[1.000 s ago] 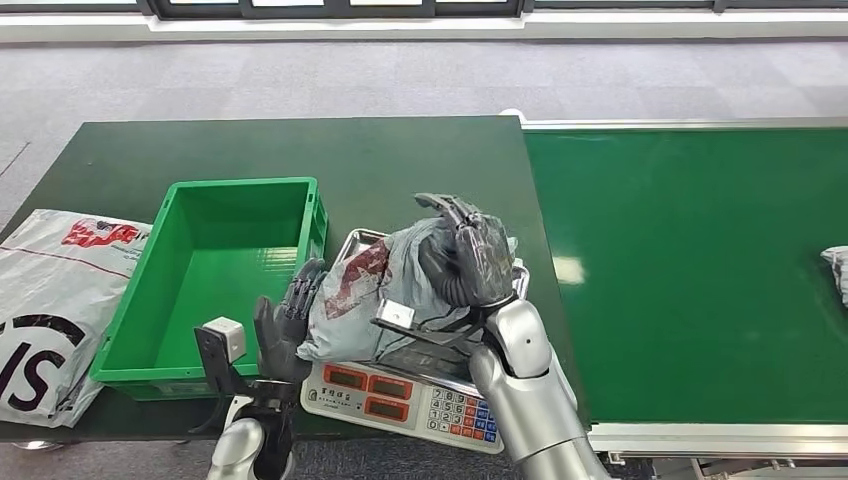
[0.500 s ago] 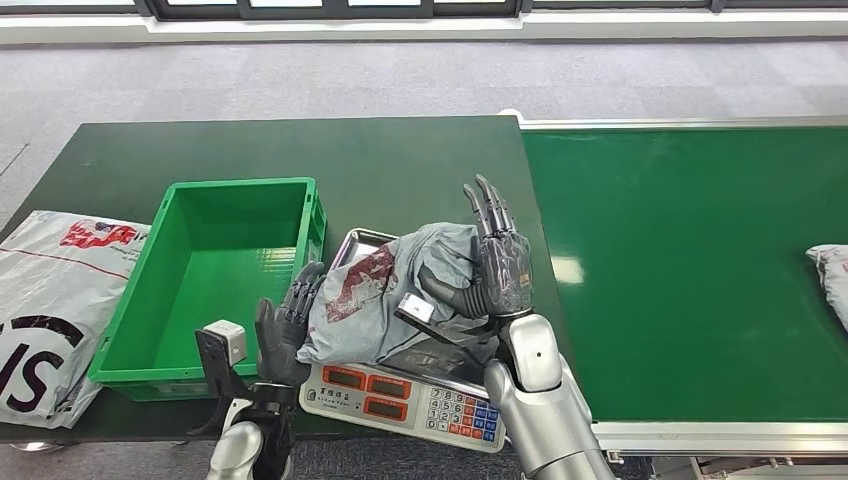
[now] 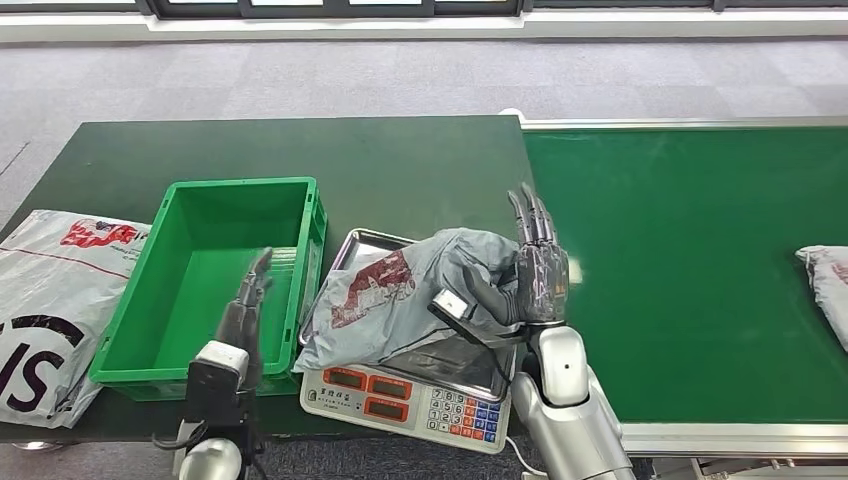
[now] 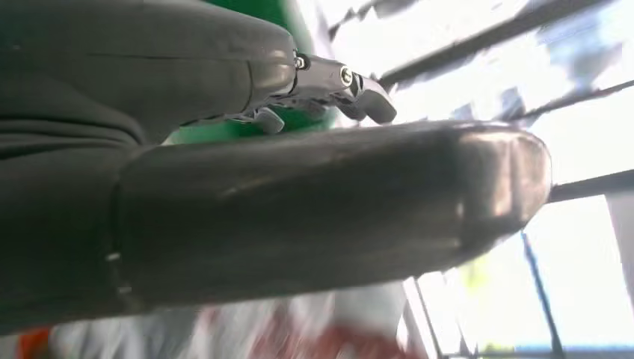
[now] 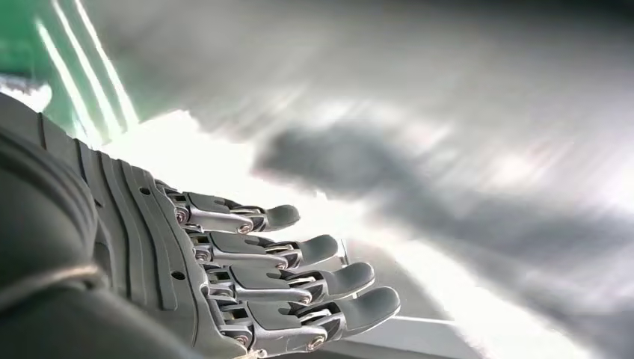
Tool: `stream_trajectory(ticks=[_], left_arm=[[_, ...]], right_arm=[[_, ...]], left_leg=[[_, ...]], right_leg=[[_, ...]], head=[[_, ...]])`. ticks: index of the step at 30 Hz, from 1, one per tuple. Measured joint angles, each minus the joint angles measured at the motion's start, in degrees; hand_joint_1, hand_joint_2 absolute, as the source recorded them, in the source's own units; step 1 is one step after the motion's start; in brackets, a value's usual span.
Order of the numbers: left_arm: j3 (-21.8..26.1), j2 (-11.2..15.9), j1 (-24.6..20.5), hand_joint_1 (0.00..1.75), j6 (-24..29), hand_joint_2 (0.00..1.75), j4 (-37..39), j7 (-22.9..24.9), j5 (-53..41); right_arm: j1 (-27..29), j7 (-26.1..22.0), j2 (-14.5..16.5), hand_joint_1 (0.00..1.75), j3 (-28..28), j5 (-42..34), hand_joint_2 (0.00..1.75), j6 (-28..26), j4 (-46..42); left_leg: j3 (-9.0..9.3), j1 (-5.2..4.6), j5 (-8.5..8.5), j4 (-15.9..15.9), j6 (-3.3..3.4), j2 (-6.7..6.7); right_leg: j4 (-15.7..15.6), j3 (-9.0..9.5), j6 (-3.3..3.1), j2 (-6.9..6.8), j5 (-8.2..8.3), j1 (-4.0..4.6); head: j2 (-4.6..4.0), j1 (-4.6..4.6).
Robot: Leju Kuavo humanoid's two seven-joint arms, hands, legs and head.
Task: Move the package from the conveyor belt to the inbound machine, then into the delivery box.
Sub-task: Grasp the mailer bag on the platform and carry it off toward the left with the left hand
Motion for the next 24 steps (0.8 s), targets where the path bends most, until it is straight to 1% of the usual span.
stream_trajectory(ticks=[2, 3, 5, 9, 14, 18, 22, 24], left_arm=[[-0.02, 0.82, 0.70, 0.00, 5.17, 0.00, -3.41, -0.28, -4.19], [-0.09, 1.36, 0.93, 0.00, 6.30, 0.00, -4.75, 0.14, -5.62], [-0.66, 2.56, 1.18, 0.00, 6.29, 0.00, -6.48, 1.52, -7.95], [-3.31, 4.68, 0.74, 0.00, 3.74, 0.00, -7.34, 3.94, -11.50], [-8.36, 7.37, -2.98, 0.00, -4.65, 0.00, -5.44, 5.10, -8.72], [-10.86, 8.38, -4.67, 0.00, -5.65, 0.00, -3.89, 5.13, -8.28], [-11.93, 9.00, -5.45, 0.00, -5.76, 0.00, -3.03, 5.19, -8.04], [-12.55, 9.28, -5.84, 0.00, -6.69, 0.00, -2.63, 5.39, -7.99]], right_arm=[[2.28, -1.98, -0.89, 0.00, 0.18, -3.62, 0.00, 0.07, -4.00], [3.42, -2.97, -1.31, 0.00, 0.37, -5.22, 0.00, -0.09, -6.27], [5.63, -4.72, -2.10, 0.00, 0.79, -7.62, 0.00, -0.87, -11.08], [9.52, -6.37, -3.47, 0.00, 1.03, -9.86, 0.00, -2.38, -20.25], [14.08, -8.65, -5.55, 0.00, 1.02, -13.36, 0.00, -3.37, -28.81], [16.31, -9.38, -6.58, 0.00, 1.02, -14.22, 0.00, -3.44, -32.55], [17.09, -9.54, -7.04, 0.00, 1.02, -14.32, 0.00, -3.44, -34.19], [17.47, -10.31, -7.14, 0.00, 0.99, -14.90, 0.00, -3.45, -34.85]], left_leg=[[-0.01, 0.00, -0.01, 0.00, 0.00, -0.02], [-0.01, 0.00, -0.01, 0.00, 0.00, -0.03], [-0.01, 0.00, -0.01, 0.00, 0.00, -0.04], [0.00, -0.01, -0.01, 0.00, 0.00, -0.01], [0.01, -0.02, 0.00, 0.01, 0.02, -0.03], [0.02, -0.02, 0.00, 0.01, 0.02, 0.09], [0.03, -0.01, 0.00, 0.01, 0.01, 0.09], [0.03, -0.01, 0.00, 0.01, 0.01, 0.08]], right_leg=[[0.00, -0.01, 0.00, -0.03, -0.03, 0.00], [0.00, -0.01, 0.00, -0.04, -0.04, 0.00], [-0.01, -0.03, 0.00, -0.07, -0.06, 0.00], [-0.01, -0.04, -0.01, -0.09, -0.05, -0.01], [-0.02, 0.03, -0.01, -0.16, -0.04, -0.01], [-0.02, -0.01, -0.03, 0.00, 0.01, -0.01], [-0.02, -0.03, -0.03, -0.01, 0.01, 0.00], [-0.02, -0.03, -0.03, -0.01, 0.00, 0.00]], head=[[-0.01, 0.00], [-0.01, 0.00], [0.00, 0.00], [-0.01, 0.00], [-0.01, 0.00], [-0.01, 0.00], [-0.01, 0.00], [-0.01, 0.00]])
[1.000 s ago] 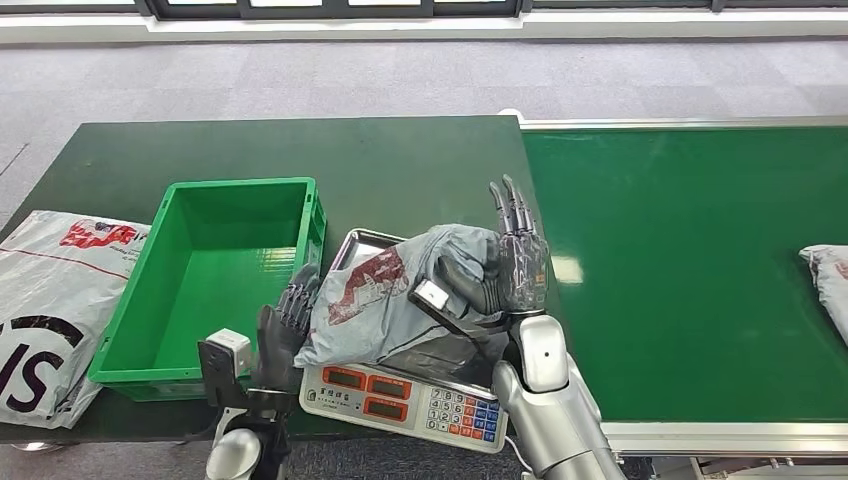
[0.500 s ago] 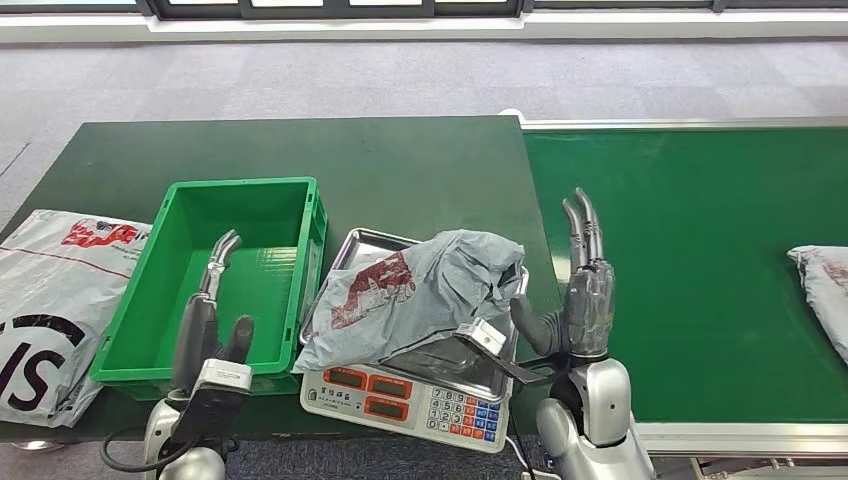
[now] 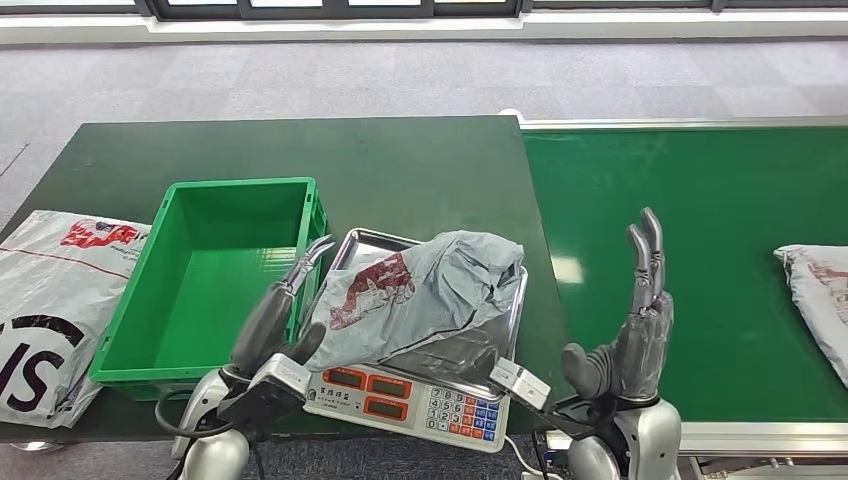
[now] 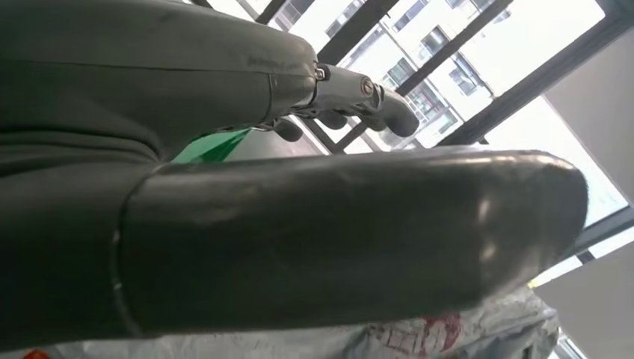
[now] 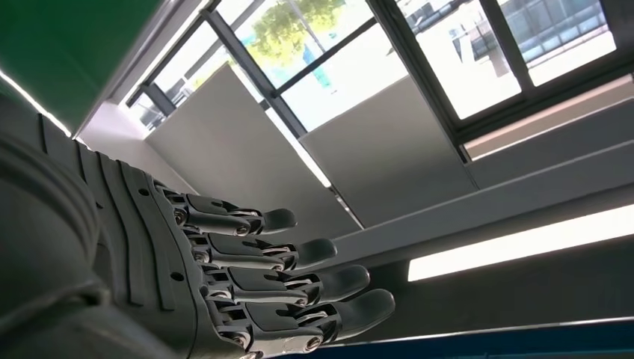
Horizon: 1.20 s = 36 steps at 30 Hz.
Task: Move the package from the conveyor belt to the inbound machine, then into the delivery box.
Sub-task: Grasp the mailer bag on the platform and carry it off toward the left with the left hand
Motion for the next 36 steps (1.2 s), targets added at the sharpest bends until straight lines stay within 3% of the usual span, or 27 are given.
stream_trajectory(ticks=[1, 5, 7, 11, 14, 15, 18, 19, 25, 36], left_arm=[[-0.40, 0.15, -0.29, 0.00, -0.84, 0.00, 0.31, 0.17, -0.01], [-2.59, 0.45, -2.90, 0.00, -3.84, 0.00, 4.23, 0.34, -0.14], [-3.86, 0.32, -5.34, 0.00, -4.33, 0.00, 8.32, -0.06, -0.31], [-6.23, -1.00, -10.59, 0.00, -3.96, 1.75, 17.39, -0.62, -1.33], [-8.30, -2.76, -14.06, 0.00, -3.27, 1.75, 24.13, -0.70, -2.43], [-9.04, -3.50, -15.15, 0.14, -3.18, 1.75, 26.47, -0.70, -2.61], [-10.94, -5.79, -17.85, 1.45, -2.65, 1.75, 33.47, -0.81, -2.48], [-11.34, -6.48, -18.56, 1.75, -2.12, 1.75, 35.69, -0.97, -2.24], [-11.76, -8.60, -20.32, 1.75, 0.88, 1.75, 42.67, -1.73, -1.40], [-11.76, -8.67, -20.06, 1.75, 4.08, 1.75, 43.50, -0.34, -3.20]], right_arm=[[0.39, -1.00, -0.02, 0.00, -0.07, -0.70, 0.00, -0.01, -0.44], [3.24, -10.28, 0.28, 0.00, -1.14, -5.92, 1.75, -0.02, -3.20], [4.93, -15.67, 1.10, 0.00, -2.13, -8.15, 1.75, -0.03, -5.17], [7.06, -18.19, 2.66, 0.00, -2.87, -9.47, 1.75, -0.06, -8.78], [7.63, -16.60, 3.08, 0.00, -2.88, -9.64, 1.75, -0.05, -10.57], [7.65, -16.09, 3.11, 0.00, -2.88, -9.79, 1.75, -0.04, -10.98], [7.73, -16.16, 3.12, 0.00, -2.88, -11.02, 1.75, -0.04, -11.83], [7.78, -16.74, 3.12, 0.00, -2.88, -11.65, 1.75, -0.04, -11.97], [7.89, -19.91, 3.10, 0.00, -2.88, -14.61, 1.75, -0.02, -12.04], [7.52, -19.79, 3.10, 0.00, -2.88, -15.57, 1.75, 0.05, -11.03]], left_leg=[[0.00, 0.00, 0.00, 0.00, 0.00, -0.02], [-0.02, -0.01, 0.00, 0.00, 0.00, -0.08], [-0.03, -0.01, 0.00, 0.01, 0.00, -0.08], [0.00, -0.02, 0.00, 0.01, 0.01, -0.06], [0.02, -0.04, 0.02, 0.03, 0.03, -0.09], [0.03, -0.05, 0.03, 0.04, 0.05, -0.11], [0.04, -0.06, 0.04, 0.05, 0.07, -0.12], [0.05, -0.07, 0.04, 0.05, 0.07, -0.13], [0.08, -0.07, 0.05, 0.04, 0.08, -0.15], [0.08, -0.06, 0.06, 0.02, 0.08, -0.17]], right_leg=[[0.00, 0.00, 0.00, -0.01, 0.00, 0.00], [0.00, 0.00, 0.00, -0.06, -0.01, -0.01], [0.00, 0.02, 0.00, -0.06, -0.01, -0.01], [0.00, 0.05, 0.02, -0.07, 0.02, -0.02], [0.00, 0.11, 0.03, -0.11, 0.02, -0.04], [0.00, 0.14, 0.04, -0.13, 0.03, -0.04], [-0.01, 0.19, 0.06, -0.17, 0.04, -0.06], [-0.01, 0.21, 0.07, -0.17, 0.04, -0.06], [-0.01, 0.25, 0.07, -0.20, 0.04, -0.06], [0.00, 0.29, 0.07, -0.23, 0.04, -0.05]], head=[[0.00, 0.00], [0.00, 0.00], [0.00, 0.00], [0.00, 0.00], [0.00, 0.00], [0.00, 0.00], [0.00, 0.00], [0.00, 0.00], [0.01, -0.01], [0.00, 0.00]])
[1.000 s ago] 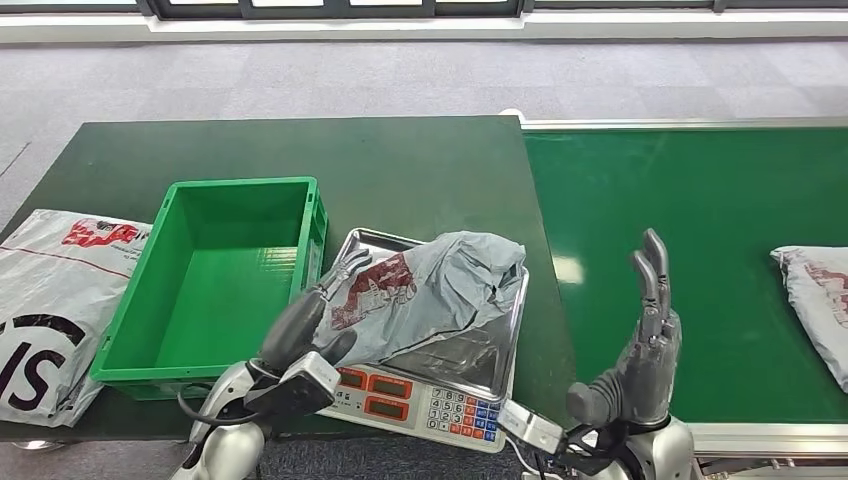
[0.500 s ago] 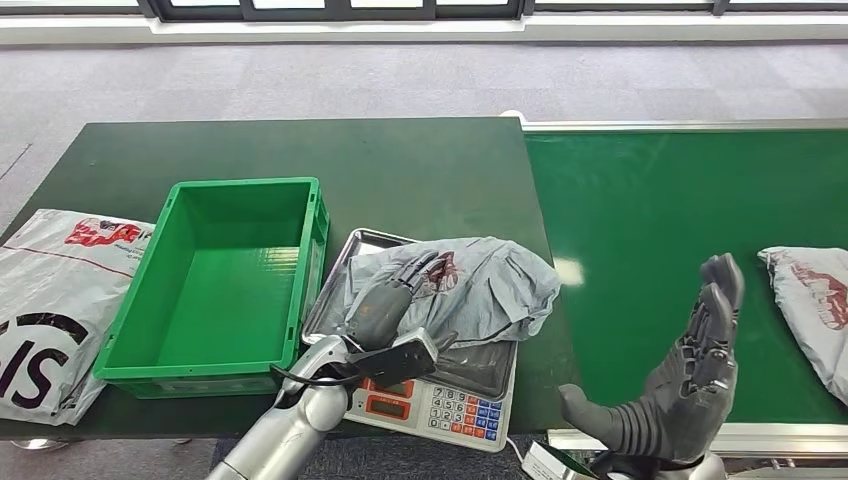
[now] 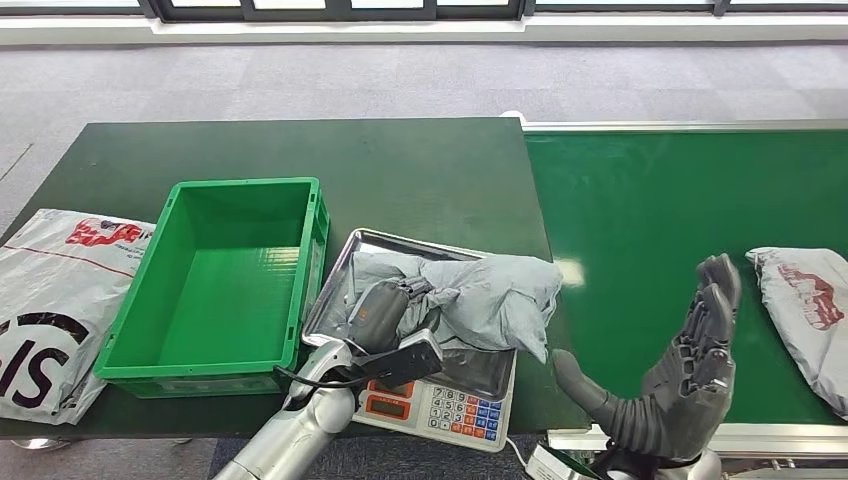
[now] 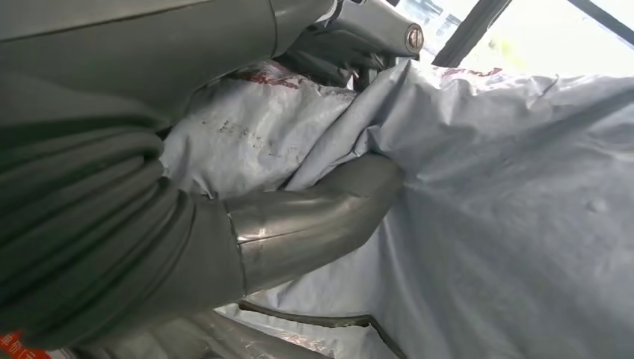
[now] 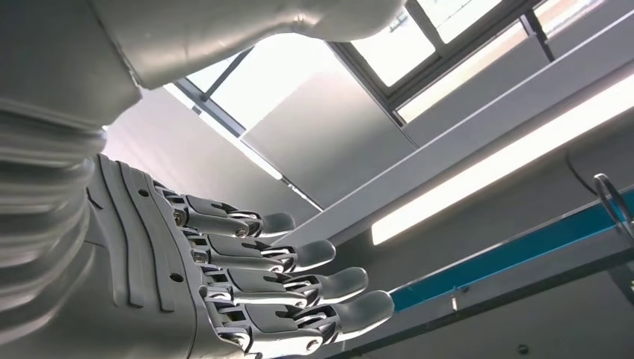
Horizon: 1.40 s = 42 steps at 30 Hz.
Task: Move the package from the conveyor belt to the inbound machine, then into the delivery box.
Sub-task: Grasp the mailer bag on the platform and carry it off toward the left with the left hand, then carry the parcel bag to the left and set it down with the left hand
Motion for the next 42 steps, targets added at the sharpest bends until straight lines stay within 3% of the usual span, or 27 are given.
stream_trajectory(ticks=[18, 22, 25, 30, 36, 42], left_arm=[[0.02, 1.07, 1.58, 1.75, 1.18, 1.75, -2.40, 0.69, -2.32], [0.80, 2.26, 2.53, 1.75, 7.61, 1.75, -5.02, 2.24, -7.44], [2.85, 4.70, 2.45, 1.75, 14.87, 1.75, -9.52, 6.77, -16.40], [10.74, 10.03, -5.04, 1.75, 16.18, 1.75, -13.95, 13.18, -24.68], [20.10, 14.58, -14.83, 1.75, 15.43, 1.75, -14.37, 12.40, -21.85], [27.21, 18.50, -18.83, 1.75, 14.23, 1.75, -15.77, 11.23, -18.78]], right_arm=[[-1.07, 0.05, -0.03, 0.00, 0.00, -0.88, 1.75, 0.00, 1.40], [-1.35, 0.04, -0.07, 0.00, 0.00, -2.00, 1.75, 0.00, 1.81], [-1.21, -0.10, -0.07, 0.00, 0.00, -2.14, 1.75, 0.01, 1.87], [-1.45, -0.14, -0.07, 0.00, 0.00, -2.17, 1.75, 0.02, 2.42], [-0.48, -1.46, -0.07, 0.00, 0.00, -3.16, 1.75, 0.01, 2.62], [0.90, -2.33, -0.07, 0.00, 0.00, -3.55, 1.75, 0.01, 2.66]], left_leg=[[-0.01, 0.01, 0.00, -0.03, -0.01, 0.02], [-0.01, 0.02, 0.00, -0.03, -0.02, 0.05], [-0.04, 0.08, 0.04, -0.03, -0.08, 0.10], [-0.24, 0.26, 0.27, -0.04, -0.35, 0.09], [-0.39, 0.38, 0.40, -0.04, -0.46, 0.13], [-0.48, 0.39, 0.38, -0.04, -0.50, 0.18]], right_leg=[[0.00, -0.02, 0.00, 0.01, -0.01, 0.01], [0.01, -0.05, -0.02, 0.03, 0.00, 0.02], [0.02, -0.15, -0.06, 0.10, 0.03, 0.07], [0.04, -0.40, -0.32, 0.09, 0.22, 0.25], [0.09, -0.57, -0.44, 0.23, 0.36, 0.36], [0.10, -0.74, -0.46, 0.36, 0.35, 0.40]], head=[[0.00, 0.00], [0.00, 0.00], [0.00, 0.00], [0.00, -0.01], [0.00, 0.02], [0.00, 0.00]])
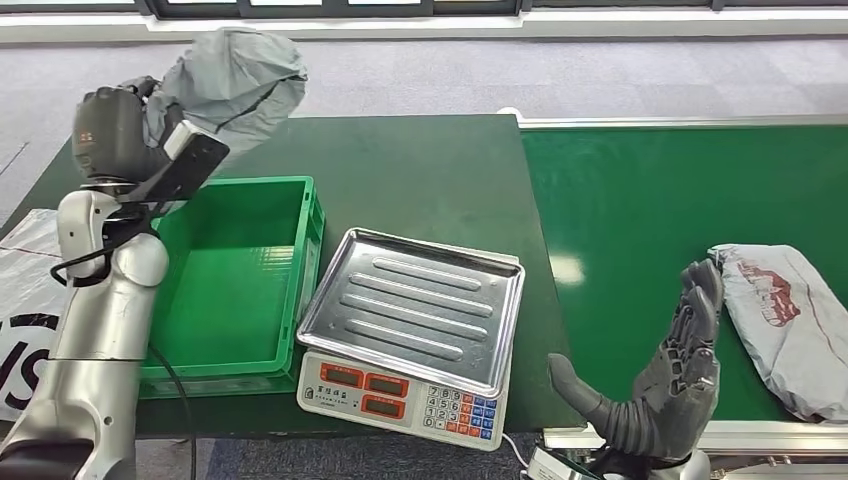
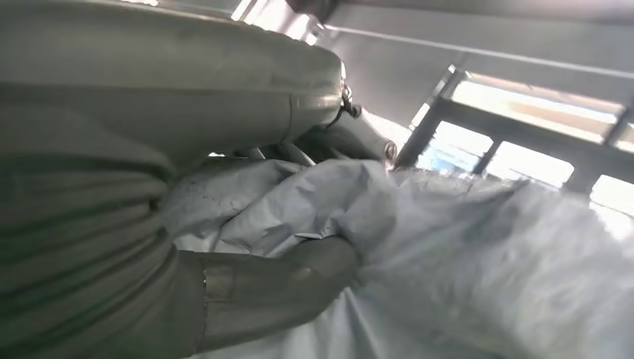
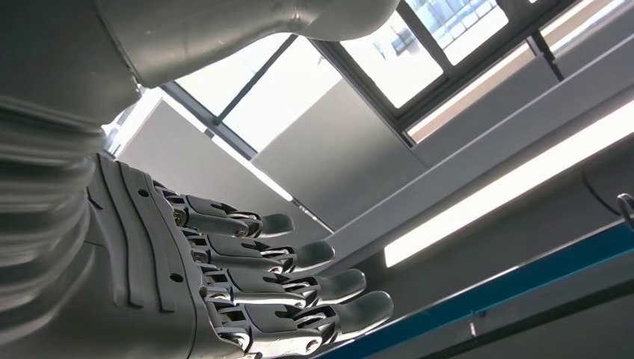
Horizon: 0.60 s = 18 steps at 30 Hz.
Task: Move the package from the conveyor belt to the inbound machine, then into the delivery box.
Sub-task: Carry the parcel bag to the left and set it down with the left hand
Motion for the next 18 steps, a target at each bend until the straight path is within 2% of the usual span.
stream_trajectory(ticks=[7, 14, 18], left_arm=[[2.13, 1.09, -1.03, 1.75, -0.58, 1.75, -0.55, -0.22, -0.38], [3.20, 3.36, -3.88, 1.75, -2.31, 1.75, 0.51, 0.84, 0.98], [5.04, 4.35, -2.25, 1.75, -2.82, 1.75, 3.05, -0.31, 3.70]], right_arm=[[0.06, 0.44, 0.00, 0.00, 0.00, -0.20, 1.75, 0.00, 0.01], [-0.09, 4.02, -0.01, 0.00, 0.53, 1.03, 1.75, 0.01, 0.06], [-0.33, 4.50, -0.16, 0.00, 0.98, 0.61, 1.75, 0.02, 0.49]], left_leg=[[-0.08, 0.00, 0.00, 0.02, 0.00, -0.04], [-0.08, 0.00, 0.00, 0.01, 0.00, 0.00], [-0.06, 0.00, -0.01, -0.03, -0.01, 0.02]], right_leg=[[0.00, -0.01, 0.00, -0.03, 0.00, -0.02], [0.00, -0.04, 0.00, -0.01, 0.01, -0.01], [0.00, -0.03, -0.01, 0.00, -0.01, 0.01]], head=[[0.00, 0.00], [0.00, 0.00], [0.00, 0.00]])
